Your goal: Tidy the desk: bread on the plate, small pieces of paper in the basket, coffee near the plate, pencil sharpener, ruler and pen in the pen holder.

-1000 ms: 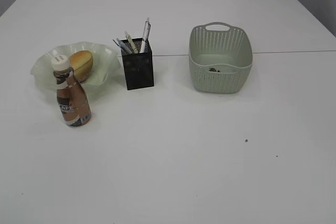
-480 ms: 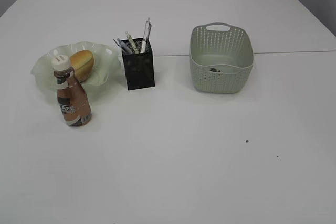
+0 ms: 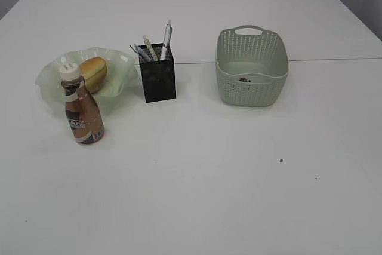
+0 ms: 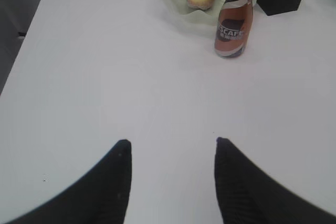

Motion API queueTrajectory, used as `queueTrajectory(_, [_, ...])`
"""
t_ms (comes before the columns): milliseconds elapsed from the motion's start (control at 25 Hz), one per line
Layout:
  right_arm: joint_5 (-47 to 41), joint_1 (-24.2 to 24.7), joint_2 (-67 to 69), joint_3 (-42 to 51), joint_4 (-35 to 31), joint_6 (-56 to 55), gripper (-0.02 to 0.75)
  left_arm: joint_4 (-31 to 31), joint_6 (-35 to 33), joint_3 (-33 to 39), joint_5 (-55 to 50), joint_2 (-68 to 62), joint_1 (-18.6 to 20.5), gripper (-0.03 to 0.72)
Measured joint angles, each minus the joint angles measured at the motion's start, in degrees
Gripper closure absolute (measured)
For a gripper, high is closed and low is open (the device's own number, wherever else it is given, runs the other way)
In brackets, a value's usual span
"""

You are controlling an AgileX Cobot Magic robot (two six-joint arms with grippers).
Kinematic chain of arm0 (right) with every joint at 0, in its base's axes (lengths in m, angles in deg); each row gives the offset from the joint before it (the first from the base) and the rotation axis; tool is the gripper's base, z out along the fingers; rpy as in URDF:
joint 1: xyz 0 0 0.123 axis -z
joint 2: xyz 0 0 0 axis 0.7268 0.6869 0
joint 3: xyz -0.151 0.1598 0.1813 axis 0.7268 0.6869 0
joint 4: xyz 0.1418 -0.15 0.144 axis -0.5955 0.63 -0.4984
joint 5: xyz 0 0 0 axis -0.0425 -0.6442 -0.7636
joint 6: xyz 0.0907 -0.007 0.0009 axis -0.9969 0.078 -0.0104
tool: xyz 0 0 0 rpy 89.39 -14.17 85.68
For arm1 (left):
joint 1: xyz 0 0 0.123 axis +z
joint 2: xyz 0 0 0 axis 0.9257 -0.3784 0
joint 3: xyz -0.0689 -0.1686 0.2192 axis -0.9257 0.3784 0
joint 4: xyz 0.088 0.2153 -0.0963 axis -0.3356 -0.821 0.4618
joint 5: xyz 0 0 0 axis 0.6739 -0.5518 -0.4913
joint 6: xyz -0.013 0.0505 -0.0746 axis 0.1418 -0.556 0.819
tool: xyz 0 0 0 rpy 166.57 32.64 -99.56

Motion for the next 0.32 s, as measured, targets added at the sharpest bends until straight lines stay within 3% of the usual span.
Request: queueTrajectory(320, [0.0,0.0,0.0,0.0,0.0,0.0,0.301,0.05,0.13,0.0,0.0,0.0,0.12,0.331])
